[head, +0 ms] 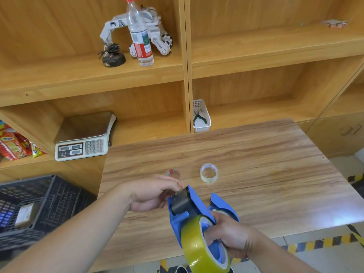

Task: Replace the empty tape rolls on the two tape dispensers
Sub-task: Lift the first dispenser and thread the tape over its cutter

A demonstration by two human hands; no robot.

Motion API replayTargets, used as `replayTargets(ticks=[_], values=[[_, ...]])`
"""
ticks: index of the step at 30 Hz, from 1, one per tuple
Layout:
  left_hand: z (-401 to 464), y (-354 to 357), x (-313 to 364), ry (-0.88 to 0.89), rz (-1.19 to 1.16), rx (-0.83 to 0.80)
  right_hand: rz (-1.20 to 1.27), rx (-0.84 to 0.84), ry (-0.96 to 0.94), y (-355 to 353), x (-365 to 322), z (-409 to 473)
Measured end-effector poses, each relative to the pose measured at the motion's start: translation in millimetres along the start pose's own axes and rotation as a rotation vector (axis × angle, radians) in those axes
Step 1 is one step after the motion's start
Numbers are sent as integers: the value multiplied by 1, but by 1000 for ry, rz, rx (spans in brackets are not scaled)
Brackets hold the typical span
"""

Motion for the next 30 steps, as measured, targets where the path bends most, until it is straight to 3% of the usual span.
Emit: replayTargets(ticks=[3,8,11,14,16,18,24,27,30], values=[[3,-1,-17,-55,-64,-88,-4,3,11,7,2,8],[8,-14,-47,-128,-138,-32,43,15,10,16,11,25],[21,-33,-71,-166,-164,107,56,59,-1,16,20,40],[29,-62,-98,-200,-299,356,87,107,4,12,34,57],[28,-84,-123,-220,-345,536,144,176,25,4,47,70],[25,-92,-149,-233,-396,606,172,288,39,-8,59,81],[23,-59,-209,-210,-480,451,46,610,104,-49,91,118],[33,-46,-226,-190,-448,375,-79,631,115,-62,102,141],[46,-52,-242,-198,-423,401,-159,655,171,-61,105,156]])
Point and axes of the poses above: each hand's wrist, its own z-axis towards the middle knuckle, its own y-axis out of the palm, x = y × z, the point moved 8 cm from there along z, towards the middle knuckle, and after that the axes turned 10 degrees about z, right-handed, at the moved point
